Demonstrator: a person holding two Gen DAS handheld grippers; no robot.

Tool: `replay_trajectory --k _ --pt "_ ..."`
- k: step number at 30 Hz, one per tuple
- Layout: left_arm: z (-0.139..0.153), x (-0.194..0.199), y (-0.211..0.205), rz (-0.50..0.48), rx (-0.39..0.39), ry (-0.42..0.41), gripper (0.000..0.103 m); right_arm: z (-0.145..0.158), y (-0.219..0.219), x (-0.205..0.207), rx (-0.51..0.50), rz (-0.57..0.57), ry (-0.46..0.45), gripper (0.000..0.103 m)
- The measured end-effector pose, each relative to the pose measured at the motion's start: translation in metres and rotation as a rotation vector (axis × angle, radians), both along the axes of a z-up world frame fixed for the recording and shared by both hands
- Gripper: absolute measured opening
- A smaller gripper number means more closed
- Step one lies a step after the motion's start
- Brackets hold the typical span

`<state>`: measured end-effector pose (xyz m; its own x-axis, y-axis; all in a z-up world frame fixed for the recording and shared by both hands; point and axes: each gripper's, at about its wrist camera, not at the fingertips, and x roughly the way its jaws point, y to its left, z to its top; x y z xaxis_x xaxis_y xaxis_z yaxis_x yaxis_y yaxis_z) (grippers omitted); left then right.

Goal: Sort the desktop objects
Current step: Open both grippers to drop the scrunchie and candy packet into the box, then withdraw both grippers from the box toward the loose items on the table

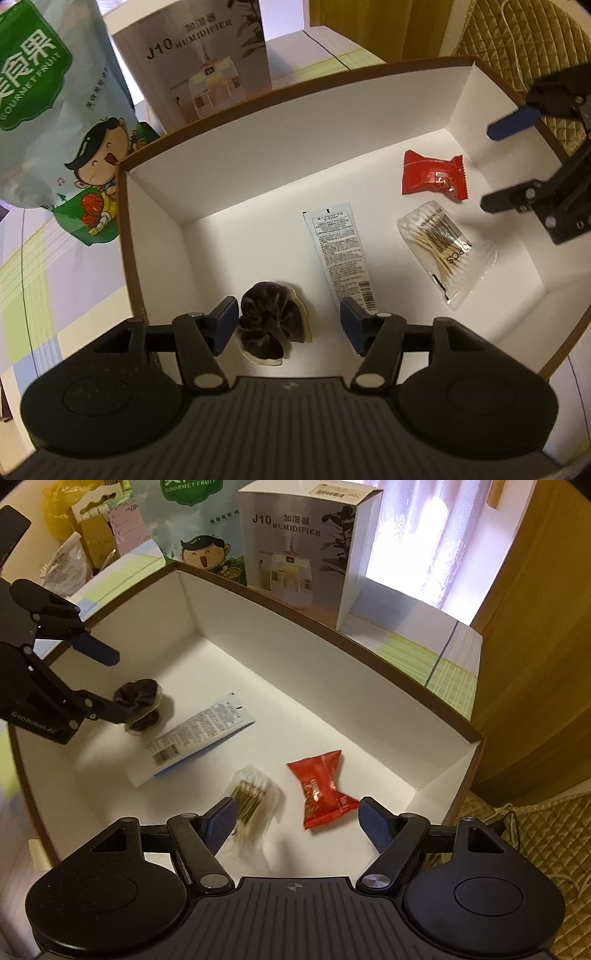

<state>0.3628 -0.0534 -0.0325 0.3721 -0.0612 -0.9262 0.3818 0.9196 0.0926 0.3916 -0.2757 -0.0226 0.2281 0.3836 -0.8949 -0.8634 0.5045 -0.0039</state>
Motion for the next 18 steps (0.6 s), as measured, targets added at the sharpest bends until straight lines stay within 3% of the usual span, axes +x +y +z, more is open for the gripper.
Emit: replay_trajectory --k 18 --pt "0.041 -0.043 0.008 0.109 0.004 -0.081 0.076 0.039 -0.028 -0.055 0.076 -0.086 0.000 0.079"
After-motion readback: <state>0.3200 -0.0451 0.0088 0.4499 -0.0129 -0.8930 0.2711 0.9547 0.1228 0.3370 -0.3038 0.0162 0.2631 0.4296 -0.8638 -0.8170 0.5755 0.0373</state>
